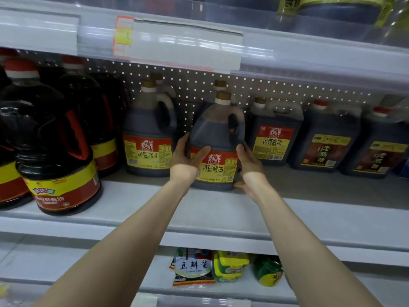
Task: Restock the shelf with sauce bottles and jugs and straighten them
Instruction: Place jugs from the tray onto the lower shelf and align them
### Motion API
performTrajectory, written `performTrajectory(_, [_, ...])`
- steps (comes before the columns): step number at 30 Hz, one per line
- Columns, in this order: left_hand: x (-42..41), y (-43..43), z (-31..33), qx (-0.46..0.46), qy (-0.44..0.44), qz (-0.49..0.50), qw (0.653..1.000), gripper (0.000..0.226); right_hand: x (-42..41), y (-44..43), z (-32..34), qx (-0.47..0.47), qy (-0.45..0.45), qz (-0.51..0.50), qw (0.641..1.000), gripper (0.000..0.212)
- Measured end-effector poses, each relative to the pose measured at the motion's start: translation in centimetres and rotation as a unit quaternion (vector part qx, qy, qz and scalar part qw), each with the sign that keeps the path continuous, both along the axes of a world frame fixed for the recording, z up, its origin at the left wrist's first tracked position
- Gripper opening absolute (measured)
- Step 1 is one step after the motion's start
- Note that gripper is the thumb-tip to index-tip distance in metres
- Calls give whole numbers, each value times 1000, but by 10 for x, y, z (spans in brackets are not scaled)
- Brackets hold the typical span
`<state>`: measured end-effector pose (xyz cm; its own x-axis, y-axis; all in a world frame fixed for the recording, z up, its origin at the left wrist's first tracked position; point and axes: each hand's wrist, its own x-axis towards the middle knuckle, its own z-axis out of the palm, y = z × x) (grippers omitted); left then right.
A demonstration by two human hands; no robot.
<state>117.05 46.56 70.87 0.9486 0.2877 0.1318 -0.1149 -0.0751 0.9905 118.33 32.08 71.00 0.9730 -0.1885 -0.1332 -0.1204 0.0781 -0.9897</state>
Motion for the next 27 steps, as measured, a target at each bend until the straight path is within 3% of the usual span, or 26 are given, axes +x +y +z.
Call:
performTrajectory(11, [23, -3, -5, 65, -8, 23, 998, 67, 24, -4, -9, -43, -33, 33, 998, 53])
performTrajectory(27, [35, -5, -8, 79, -15, 37, 996, 66, 39, -8, -12, -47, -40, 52, 997, 53])
